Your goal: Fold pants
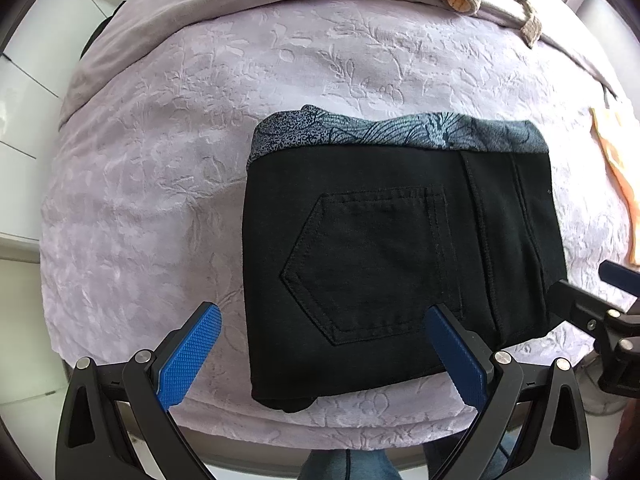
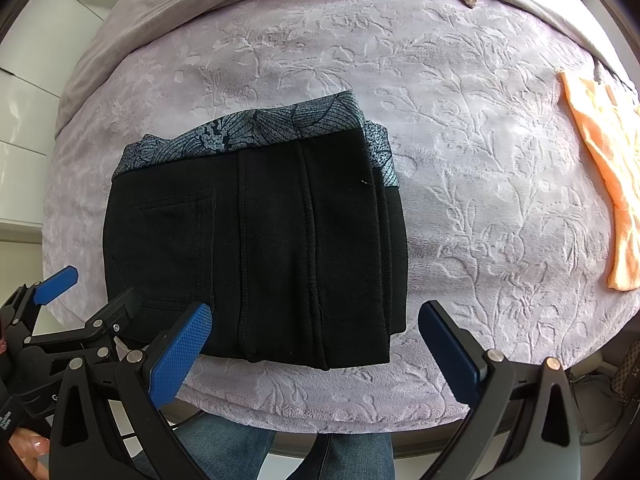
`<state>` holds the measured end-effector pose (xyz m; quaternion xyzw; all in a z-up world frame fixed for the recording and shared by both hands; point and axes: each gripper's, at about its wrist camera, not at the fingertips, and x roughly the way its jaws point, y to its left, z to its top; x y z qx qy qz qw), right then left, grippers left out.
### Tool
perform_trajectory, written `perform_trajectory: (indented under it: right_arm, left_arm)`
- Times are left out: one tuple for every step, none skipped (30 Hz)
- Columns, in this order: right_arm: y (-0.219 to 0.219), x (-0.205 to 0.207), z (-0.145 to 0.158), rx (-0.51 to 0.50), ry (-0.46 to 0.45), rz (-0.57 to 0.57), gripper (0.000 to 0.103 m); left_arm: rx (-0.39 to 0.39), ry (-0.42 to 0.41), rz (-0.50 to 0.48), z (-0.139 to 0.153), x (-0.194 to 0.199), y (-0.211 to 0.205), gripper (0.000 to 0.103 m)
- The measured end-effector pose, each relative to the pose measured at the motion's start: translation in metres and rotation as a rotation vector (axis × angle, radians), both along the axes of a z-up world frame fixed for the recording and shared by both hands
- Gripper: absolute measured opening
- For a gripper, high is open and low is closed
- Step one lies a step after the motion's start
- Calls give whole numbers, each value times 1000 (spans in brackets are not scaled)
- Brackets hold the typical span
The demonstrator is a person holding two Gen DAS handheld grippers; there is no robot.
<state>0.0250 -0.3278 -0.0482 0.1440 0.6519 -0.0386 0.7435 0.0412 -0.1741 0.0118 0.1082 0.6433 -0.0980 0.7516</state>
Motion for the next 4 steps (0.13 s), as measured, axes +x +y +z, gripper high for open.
perform_trajectory:
  right_arm:
    - [0,0,0,-1,1,2,103]
    - [0,0,0,-2,2,3,103]
    - [0,1,0,-2,2,4,103]
    - [0,1,-1,-3,2,5,103]
  left_arm:
    - [-1,-6,3,1,0,0,103]
    - [-1,-11,3,1,0,0,103]
    - [-4,-11,0,2,1,0,103]
    - [-6,-9,-2,2,1,0,103]
